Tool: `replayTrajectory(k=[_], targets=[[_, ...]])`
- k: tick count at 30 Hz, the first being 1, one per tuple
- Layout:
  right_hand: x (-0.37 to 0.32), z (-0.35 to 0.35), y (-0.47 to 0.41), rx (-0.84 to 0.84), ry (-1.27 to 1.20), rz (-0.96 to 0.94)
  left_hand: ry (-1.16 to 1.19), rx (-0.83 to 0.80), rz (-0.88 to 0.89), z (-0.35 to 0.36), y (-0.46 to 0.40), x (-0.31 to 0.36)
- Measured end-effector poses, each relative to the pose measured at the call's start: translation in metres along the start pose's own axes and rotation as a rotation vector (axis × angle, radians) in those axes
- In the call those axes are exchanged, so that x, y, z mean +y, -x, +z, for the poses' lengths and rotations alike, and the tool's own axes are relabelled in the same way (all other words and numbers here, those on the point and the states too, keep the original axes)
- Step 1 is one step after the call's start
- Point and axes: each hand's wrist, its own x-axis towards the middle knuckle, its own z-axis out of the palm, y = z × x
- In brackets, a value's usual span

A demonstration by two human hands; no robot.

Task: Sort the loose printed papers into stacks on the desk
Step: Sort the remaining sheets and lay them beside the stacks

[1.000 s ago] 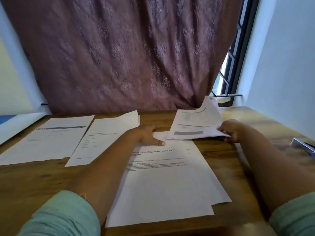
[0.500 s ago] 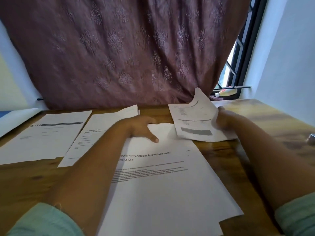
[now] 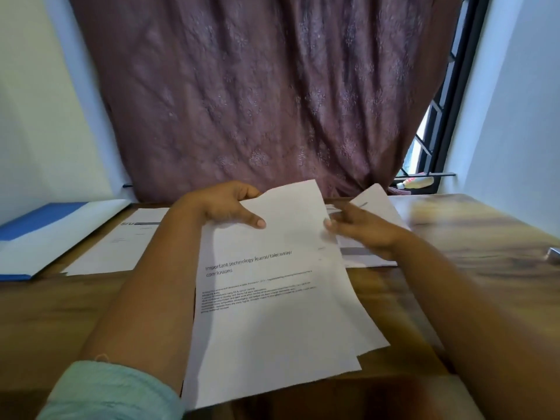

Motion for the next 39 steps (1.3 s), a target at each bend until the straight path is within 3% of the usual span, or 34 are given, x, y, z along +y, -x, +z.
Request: replayTrajectory(k=[2,5,8,11,13,17,21,23,24,27,29,39], targets=[[-0.014,0.038,0.004,-0.122,0.031,-0.036,-0.031,0.057,0.01,-0.015,0.017,-0.004],[-0.016,0.077,-0.007,0.102,0.065,-0.001,-0.042,0.272,0.028,-0.031,0.031,-0.02],[-0.019,0.093,-0.018,0.216,-0.001,0.096,-0.014,0.633,0.038,-0.044,0.045,-0.056],[-0.024,0.096,-0.025,0.222,-0.303,0.276,-0.246,0.849,-0.214,-0.053,0.065,-0.116],[-0.028,0.1,-0.029,0.235,-0.399,0.319,-0.401,0.752,-0.362,-0.05,0.073,-0.153],[-0.034,0.111,-0.047,0.314,-0.365,0.313,-0.43,0.526,-0.453,-0.042,0.063,-0.174],[-0.028,0.113,-0.057,0.275,-0.345,0.226,-0.138,0.686,-0.423,-0.043,0.052,-0.163],[-0.021,0.117,-0.058,0.233,-0.338,0.175,0.3,0.751,-0.366,-0.043,0.055,-0.158],[-0.019,0.12,-0.058,0.229,-0.321,0.153,0.507,0.697,-0.345,-0.042,0.057,-0.156],[-0.01,0.122,-0.069,0.28,-0.155,0.092,0.452,0.493,-0.238,-0.032,0.062,-0.156],[-0.01,0.122,-0.074,0.346,-0.102,0.088,0.399,0.506,-0.223,-0.031,0.062,-0.16],[-0.005,0.086,-0.065,0.469,-0.16,0.05,0.63,0.606,-0.275,-0.043,0.07,-0.167]])
